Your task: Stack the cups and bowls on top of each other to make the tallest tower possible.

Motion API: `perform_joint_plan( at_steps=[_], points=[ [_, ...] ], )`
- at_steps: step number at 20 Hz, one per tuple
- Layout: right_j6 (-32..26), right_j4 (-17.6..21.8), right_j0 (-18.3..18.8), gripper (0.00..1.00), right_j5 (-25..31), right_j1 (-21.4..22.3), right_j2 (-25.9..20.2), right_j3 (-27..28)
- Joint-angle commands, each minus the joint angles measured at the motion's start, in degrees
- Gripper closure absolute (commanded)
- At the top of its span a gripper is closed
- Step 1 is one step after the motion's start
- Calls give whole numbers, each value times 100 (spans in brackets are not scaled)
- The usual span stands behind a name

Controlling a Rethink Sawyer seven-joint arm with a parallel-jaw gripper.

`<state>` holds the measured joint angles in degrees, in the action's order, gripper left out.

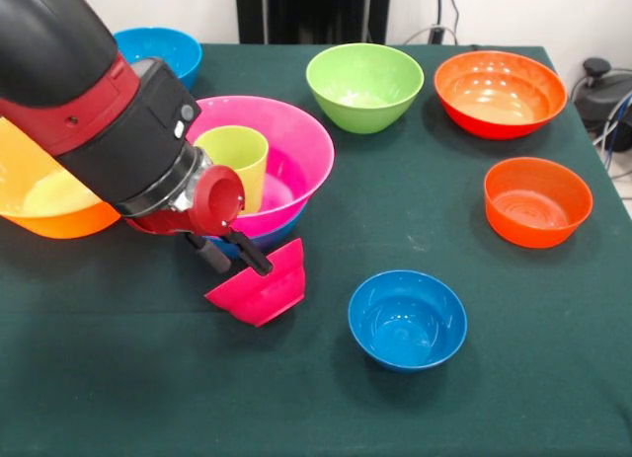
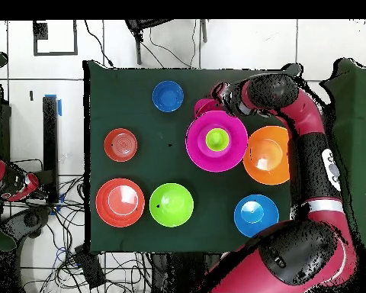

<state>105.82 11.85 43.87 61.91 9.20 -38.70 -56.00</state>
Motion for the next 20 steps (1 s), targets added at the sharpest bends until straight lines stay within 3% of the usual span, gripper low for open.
perform_joint_plan(
  at_steps=[1, 20],
  points=[
    [-338, 85, -141, 0, -484, -146, 89, -252],
    [-385, -224, 116, 0, -1499, -271, -342, -921]
  ],
)
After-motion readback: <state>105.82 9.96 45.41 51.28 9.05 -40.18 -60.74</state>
